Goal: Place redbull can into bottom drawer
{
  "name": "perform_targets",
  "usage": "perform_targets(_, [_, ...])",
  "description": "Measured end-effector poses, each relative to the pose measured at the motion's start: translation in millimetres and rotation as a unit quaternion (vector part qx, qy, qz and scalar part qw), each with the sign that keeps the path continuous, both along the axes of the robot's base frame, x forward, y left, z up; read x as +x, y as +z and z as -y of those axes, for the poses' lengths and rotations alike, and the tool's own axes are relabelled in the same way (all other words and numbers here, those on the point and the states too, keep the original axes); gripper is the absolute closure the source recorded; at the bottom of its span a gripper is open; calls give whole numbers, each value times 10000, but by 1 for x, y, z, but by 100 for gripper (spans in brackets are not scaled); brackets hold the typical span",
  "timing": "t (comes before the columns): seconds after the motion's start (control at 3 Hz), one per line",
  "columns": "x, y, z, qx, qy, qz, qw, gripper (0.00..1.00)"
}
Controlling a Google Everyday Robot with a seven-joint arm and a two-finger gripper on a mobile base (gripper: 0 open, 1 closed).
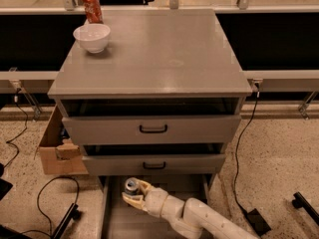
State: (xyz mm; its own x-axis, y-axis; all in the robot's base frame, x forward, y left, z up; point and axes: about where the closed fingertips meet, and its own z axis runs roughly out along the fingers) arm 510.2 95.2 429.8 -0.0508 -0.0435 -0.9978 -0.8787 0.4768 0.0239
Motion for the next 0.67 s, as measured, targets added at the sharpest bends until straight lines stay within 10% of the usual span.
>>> perform_targets(0.67, [7, -108, -32, -378, 1122, 336, 9924, 100])
